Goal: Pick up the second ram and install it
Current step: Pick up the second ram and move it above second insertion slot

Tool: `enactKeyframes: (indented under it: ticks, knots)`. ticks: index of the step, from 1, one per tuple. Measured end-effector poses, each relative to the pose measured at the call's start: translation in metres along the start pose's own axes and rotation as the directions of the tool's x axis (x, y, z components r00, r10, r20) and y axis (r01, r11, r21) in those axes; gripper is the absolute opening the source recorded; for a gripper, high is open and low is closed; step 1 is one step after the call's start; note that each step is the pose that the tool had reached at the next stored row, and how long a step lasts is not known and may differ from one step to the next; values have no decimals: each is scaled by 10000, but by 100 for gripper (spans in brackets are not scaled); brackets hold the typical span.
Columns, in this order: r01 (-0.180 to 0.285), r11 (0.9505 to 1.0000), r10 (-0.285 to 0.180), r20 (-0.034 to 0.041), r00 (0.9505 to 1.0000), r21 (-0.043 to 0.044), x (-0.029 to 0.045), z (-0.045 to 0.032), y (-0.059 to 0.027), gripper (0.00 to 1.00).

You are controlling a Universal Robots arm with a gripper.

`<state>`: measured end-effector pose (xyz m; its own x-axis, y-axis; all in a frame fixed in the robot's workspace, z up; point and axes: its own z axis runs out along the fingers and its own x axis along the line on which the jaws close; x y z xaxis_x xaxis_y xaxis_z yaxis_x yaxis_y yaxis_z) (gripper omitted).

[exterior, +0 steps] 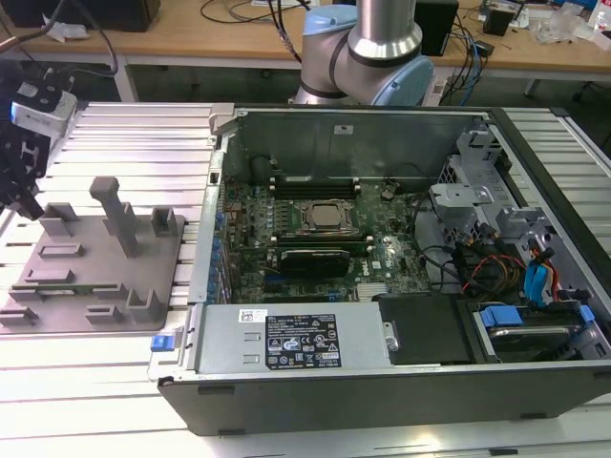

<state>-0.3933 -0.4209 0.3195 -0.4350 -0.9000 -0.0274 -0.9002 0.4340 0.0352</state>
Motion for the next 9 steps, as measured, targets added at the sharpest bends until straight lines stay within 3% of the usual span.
enactKeyframes:
  ticks: [2,4,8,9]
  knots:
    - [777,9970,-777,-40,9970,-16,0,1,0,8]
    - [1619,9868,-1619,-70,9868,-42,0,2,1,8]
    - [3108,9504,-3109,-112,9504,-95,2,32,0,8]
    - [3264,9452,-3265,-117,9451,-101,12,60,-6,8]
